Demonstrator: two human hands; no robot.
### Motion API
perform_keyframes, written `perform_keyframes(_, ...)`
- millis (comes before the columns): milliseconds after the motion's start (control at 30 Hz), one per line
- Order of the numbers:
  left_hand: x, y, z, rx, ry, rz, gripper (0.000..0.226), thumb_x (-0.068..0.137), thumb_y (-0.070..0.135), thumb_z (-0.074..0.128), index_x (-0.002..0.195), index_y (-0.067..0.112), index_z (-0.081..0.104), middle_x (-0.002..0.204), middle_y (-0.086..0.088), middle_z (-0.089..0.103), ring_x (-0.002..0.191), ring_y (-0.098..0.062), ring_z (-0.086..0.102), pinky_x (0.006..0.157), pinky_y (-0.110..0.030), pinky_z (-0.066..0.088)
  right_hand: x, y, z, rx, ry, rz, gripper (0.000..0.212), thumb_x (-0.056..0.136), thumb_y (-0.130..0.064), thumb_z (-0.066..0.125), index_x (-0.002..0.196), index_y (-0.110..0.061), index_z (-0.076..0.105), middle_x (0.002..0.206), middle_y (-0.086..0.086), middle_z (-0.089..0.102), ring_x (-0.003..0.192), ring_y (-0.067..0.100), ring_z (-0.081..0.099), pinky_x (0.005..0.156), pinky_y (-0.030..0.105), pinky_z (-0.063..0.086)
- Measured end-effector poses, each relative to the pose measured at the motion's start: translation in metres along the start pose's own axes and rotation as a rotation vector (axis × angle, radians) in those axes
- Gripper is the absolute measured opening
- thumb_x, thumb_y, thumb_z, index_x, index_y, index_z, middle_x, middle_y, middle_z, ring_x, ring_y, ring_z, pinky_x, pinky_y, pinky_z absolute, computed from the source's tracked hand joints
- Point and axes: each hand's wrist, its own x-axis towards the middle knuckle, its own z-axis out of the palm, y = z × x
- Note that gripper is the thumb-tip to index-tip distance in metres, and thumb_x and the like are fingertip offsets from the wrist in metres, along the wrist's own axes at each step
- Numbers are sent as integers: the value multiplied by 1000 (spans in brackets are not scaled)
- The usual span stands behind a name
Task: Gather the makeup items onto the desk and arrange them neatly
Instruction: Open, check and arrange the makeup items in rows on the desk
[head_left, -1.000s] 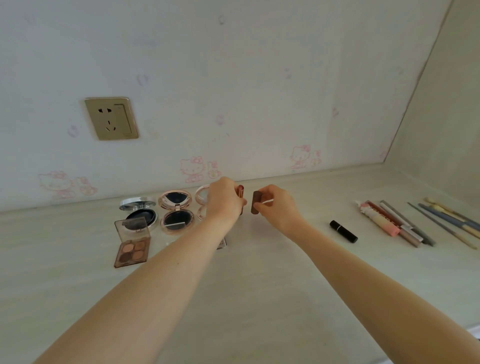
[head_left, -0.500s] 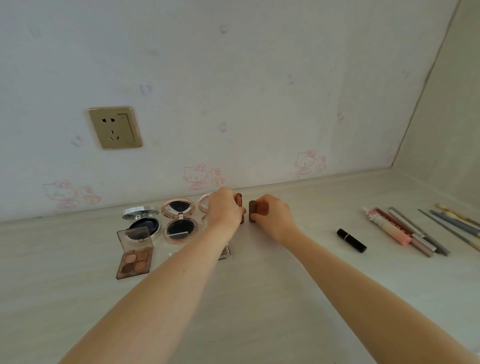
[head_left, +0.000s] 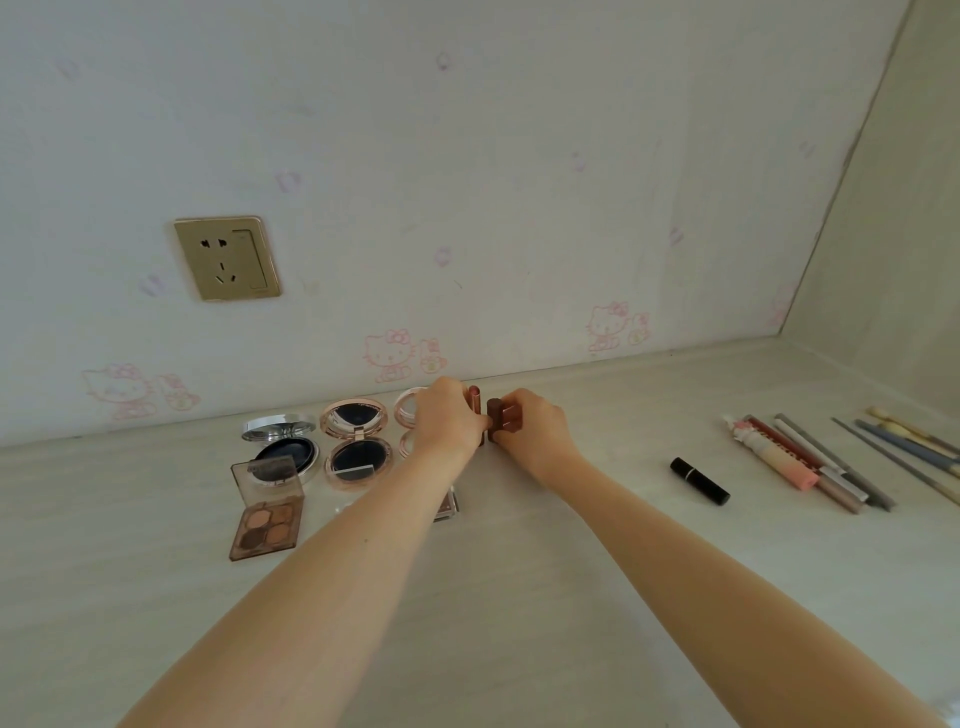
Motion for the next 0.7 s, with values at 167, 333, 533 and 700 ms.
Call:
perform_keyframes(167, -8, 3, -7, 65, 18, 9, 21, 75, 2, 67, 63, 10, 52, 57, 1, 47, 54, -13, 44, 46, -20, 27, -7, 2, -5, 1, 20, 4, 40, 85, -9, 62, 125, -10, 53, 113, 7, 62, 90, 15, 57, 80, 21, 44)
perform_keyframes(333, -16, 3, -20, 88, 70, 55, 34, 83, 7, 64, 62, 23, 42, 78, -6, 54, 71, -25, 52, 72, -39, 51, -25, 3, -23, -132, 17, -71, 40, 91, -13, 60, 129, -8, 50, 119, 7, 61, 106, 19, 57, 90, 25, 44)
perform_keyframes(533, -35, 4, -35, 223, 156, 327, 26, 91, 7, 52, 115, 1, 59, 107, -14, 63, 101, -31, 59, 85, -43, 48, -60, 8, -55, -433, 17, -181, 37, 96, -19, 49, 132, -12, 49, 128, 3, 58, 118, 22, 52, 95, 34, 45)
perform_keyframes(700, -55, 15, -24, 263, 159, 450, 28, 92, 9, 49, 118, 8, 59, 105, -11, 64, 96, -30, 60, 77, -39, 47, -90, 22, -85, -573, 30, -220, 35, 97, -22, 46, 131, -13, 49, 128, 3, 57, 118, 22, 49, 95, 36, 45)
